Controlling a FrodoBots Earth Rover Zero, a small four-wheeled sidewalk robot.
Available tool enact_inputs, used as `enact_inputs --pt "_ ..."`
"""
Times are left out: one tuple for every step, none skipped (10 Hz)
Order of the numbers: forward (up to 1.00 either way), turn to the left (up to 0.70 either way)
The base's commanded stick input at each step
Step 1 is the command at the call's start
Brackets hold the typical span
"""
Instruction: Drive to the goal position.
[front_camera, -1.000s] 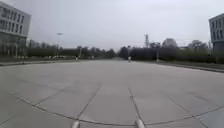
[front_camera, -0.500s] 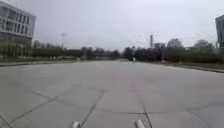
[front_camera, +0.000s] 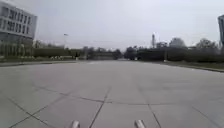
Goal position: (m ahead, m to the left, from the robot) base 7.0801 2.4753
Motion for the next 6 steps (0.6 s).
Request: enact_inputs --pt "1.00 0.00" --pt "1.00 0.09" --pt "1.00 0.05" --pt "1.00 0.00" --pt "1.00 0.00" --pt "1.00 0.00"
